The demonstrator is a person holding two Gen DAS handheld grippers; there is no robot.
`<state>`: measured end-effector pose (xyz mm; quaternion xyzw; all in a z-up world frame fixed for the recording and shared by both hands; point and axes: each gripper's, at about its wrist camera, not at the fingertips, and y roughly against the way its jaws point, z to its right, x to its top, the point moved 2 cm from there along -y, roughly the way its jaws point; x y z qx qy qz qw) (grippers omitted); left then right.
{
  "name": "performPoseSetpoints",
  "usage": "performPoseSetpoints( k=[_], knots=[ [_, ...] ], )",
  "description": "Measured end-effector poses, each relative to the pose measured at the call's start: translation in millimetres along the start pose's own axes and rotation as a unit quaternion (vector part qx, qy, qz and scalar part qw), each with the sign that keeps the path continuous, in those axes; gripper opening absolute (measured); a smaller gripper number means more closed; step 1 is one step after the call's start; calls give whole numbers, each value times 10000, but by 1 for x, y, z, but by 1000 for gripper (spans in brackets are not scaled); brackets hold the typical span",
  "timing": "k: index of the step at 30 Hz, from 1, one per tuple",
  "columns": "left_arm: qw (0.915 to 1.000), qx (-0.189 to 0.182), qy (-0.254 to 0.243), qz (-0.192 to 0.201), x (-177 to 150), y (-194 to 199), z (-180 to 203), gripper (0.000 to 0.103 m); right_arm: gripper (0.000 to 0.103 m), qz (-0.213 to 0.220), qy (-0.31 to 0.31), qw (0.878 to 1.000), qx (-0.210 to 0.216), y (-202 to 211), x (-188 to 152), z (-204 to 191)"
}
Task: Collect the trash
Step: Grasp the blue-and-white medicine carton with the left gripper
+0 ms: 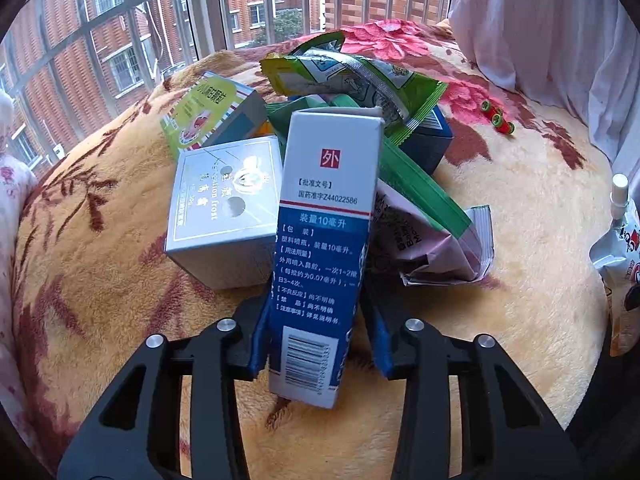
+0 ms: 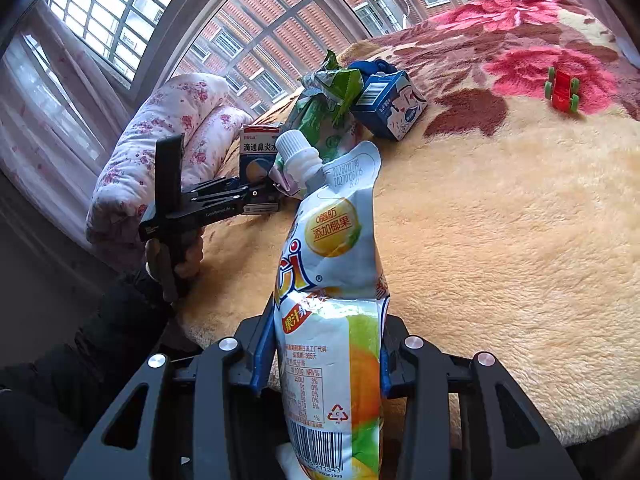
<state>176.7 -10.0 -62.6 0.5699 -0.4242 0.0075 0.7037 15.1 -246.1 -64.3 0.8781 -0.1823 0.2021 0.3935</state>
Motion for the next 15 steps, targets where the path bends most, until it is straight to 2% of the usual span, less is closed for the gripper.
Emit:
performPoseSetpoints(
  k=[1, 6, 15],
  knots=[
    [10000, 13, 65, 25, -1, 4, 1, 29, 39, 8, 8, 10000, -3, 1, -1, -1],
    [9989, 292, 296, 236, -7, 35, 8, 29, 39, 85, 41, 9999, 44, 8, -5, -4],
    [9967, 175, 659, 449, -33, 85, 40, 29, 39, 93, 260, 9996, 28, 14, -23, -20]
  ],
)
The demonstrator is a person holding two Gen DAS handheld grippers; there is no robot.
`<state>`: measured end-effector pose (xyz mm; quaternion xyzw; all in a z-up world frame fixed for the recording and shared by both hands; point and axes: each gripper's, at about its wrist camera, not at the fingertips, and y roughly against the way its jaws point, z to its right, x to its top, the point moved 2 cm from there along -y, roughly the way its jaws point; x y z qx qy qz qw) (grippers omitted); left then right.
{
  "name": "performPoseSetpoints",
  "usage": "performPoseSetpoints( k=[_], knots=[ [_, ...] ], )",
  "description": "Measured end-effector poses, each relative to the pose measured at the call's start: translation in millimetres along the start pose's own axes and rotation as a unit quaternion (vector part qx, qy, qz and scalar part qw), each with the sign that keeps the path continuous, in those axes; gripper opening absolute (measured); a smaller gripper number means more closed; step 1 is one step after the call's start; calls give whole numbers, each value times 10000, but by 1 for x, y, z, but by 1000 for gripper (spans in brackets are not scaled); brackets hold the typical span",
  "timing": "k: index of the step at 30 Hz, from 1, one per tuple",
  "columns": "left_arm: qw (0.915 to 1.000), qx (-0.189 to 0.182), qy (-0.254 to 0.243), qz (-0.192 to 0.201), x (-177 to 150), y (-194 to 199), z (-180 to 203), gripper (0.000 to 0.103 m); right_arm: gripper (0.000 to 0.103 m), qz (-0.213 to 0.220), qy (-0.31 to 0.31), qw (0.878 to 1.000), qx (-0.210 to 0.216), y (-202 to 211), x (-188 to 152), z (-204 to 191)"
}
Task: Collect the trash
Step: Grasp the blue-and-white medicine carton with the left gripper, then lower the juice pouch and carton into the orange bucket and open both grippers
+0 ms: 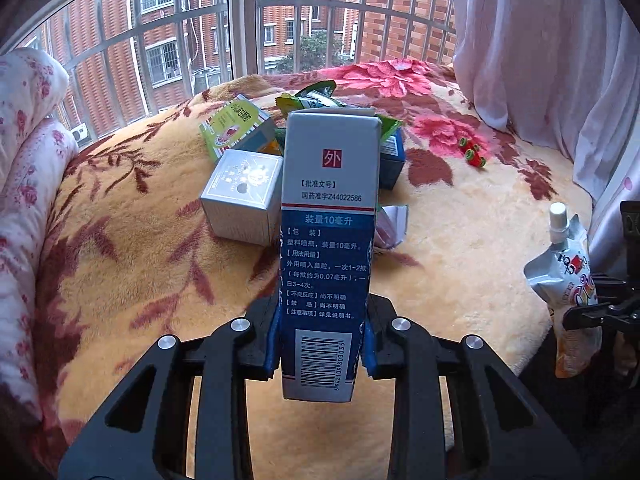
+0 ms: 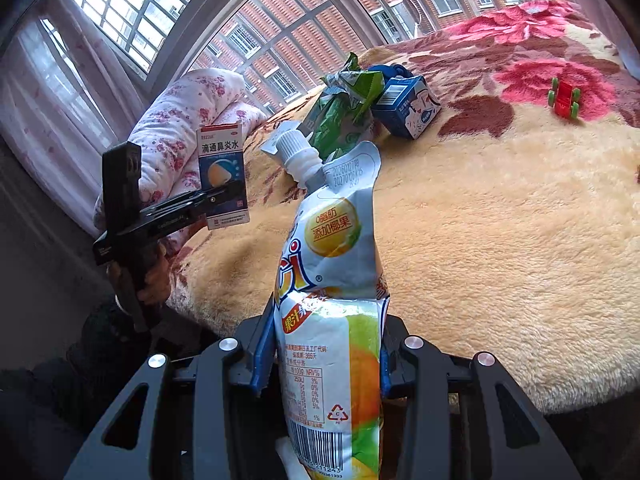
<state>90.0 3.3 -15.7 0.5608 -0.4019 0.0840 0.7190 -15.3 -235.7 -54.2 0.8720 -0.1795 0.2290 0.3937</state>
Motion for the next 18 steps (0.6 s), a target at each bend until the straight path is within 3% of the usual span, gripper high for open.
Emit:
performPoseSetpoints(
  k=[18],
  knots=[
    [9995, 286, 62, -109, -78, 44, 68, 29, 39, -34, 505, 9984, -265, 20, -44, -31]
  ],
)
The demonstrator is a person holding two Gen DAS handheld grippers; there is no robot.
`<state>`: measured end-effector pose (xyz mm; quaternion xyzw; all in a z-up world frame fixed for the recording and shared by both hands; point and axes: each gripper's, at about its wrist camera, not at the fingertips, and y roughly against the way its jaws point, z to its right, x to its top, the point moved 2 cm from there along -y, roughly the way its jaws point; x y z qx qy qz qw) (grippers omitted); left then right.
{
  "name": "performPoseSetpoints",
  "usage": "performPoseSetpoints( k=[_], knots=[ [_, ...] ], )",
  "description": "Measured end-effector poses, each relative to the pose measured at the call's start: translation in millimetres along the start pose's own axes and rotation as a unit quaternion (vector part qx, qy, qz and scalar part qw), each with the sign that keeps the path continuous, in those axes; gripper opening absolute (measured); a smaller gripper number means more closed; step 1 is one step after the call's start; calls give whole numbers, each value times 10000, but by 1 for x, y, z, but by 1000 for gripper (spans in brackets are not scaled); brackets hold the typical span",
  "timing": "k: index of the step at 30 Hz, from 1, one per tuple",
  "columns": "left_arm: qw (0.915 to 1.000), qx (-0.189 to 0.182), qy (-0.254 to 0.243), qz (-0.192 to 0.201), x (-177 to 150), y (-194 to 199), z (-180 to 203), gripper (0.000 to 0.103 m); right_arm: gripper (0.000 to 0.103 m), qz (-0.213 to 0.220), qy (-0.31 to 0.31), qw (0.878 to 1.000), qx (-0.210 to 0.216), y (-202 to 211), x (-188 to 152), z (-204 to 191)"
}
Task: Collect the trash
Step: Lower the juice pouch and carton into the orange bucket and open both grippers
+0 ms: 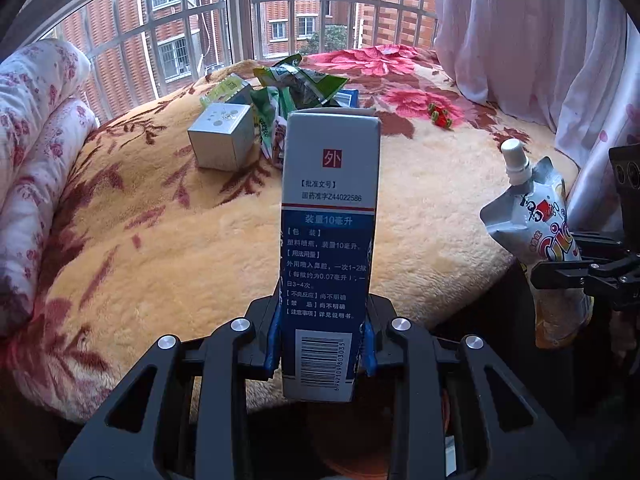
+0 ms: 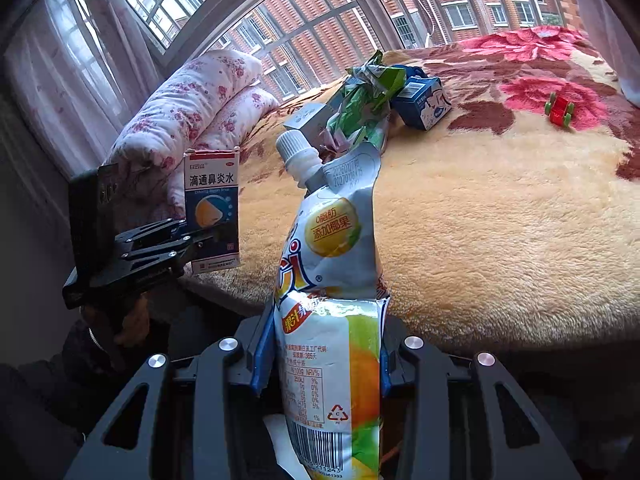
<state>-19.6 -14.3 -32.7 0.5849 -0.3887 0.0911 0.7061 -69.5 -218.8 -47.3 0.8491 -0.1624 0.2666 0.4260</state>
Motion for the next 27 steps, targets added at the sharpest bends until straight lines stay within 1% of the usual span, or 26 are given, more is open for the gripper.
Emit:
performPoseSetpoints(
  k=[5, 12, 17, 22, 27],
  knots=[
    [9999, -70, 52, -125, -23, 6, 16, 29, 39, -95, 121, 9999, -19, 4, -17, -9],
    [9993, -160, 131, -319, -53, 9, 28, 29, 39, -233, 261, 9994, -26, 8, -39, -21],
    [9991, -68, 45, -415, -73, 11, 38, 29, 39, -392, 402, 9984, -35, 6, -57, -28],
    [9978, -83, -31, -657, -92, 4, 44, 29, 39, -730, 603, 9955, -69, -4, -74, -34],
    [9940, -79, -277, -1057, -116, -11, 52, 29, 40, -1159, 871, 9892, -214, -18, -89, -34]
  ],
)
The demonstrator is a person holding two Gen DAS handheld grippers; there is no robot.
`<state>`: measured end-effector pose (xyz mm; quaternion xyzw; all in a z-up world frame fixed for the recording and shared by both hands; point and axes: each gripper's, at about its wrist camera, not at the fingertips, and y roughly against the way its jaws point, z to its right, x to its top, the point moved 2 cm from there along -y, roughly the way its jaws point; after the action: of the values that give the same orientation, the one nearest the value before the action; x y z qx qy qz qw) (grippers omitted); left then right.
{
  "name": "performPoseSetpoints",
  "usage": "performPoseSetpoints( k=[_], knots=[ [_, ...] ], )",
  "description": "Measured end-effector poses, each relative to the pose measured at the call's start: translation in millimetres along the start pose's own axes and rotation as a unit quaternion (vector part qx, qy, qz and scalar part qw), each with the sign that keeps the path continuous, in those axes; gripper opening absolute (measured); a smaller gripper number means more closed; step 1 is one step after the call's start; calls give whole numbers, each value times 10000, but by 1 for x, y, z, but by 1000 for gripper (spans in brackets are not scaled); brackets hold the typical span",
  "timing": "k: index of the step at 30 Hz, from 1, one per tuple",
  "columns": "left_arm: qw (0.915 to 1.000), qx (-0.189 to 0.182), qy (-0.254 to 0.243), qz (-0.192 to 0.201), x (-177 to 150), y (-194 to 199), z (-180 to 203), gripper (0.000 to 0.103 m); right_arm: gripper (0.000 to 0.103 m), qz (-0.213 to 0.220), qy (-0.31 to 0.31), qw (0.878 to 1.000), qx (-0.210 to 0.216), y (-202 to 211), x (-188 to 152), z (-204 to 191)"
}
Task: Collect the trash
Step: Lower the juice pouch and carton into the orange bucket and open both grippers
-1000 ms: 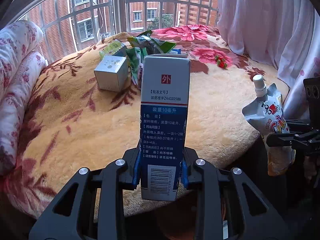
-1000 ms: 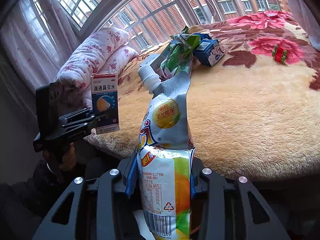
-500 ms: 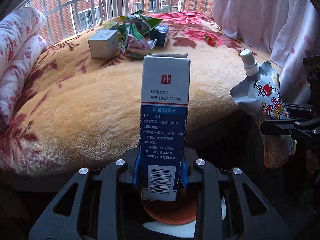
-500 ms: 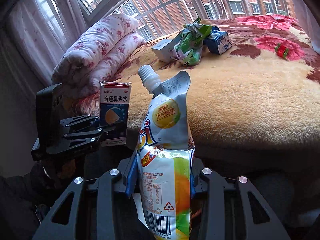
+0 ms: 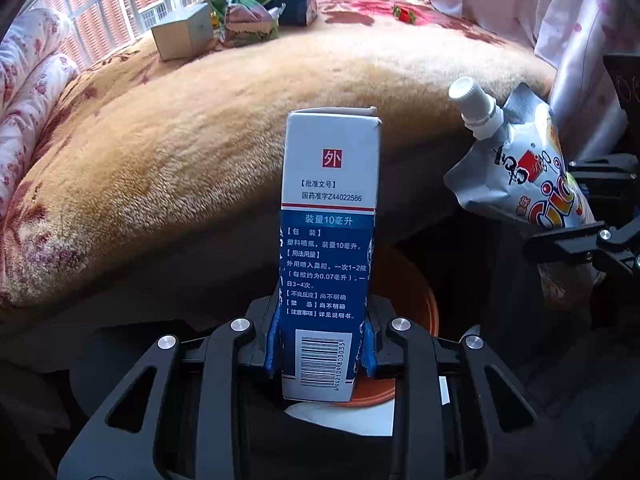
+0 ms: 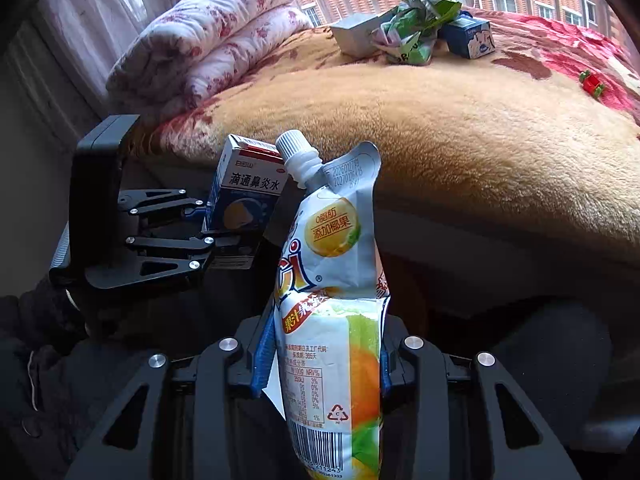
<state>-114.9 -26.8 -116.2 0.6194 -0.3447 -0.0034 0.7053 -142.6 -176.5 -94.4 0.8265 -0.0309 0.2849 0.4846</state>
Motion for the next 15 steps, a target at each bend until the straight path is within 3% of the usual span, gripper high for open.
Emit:
performPoseSetpoints(
  k=[7, 15],
  knots=[
    [9980, -94, -129, -615, -23, -36, 7, 29, 40, -450, 259, 9981, -320, -35, -10, 4],
    [9934, -207, 192, -1112, -33, -70, 1, 29, 40, -863, 359, 9946, -453, -83, -16, 11]
  ],
)
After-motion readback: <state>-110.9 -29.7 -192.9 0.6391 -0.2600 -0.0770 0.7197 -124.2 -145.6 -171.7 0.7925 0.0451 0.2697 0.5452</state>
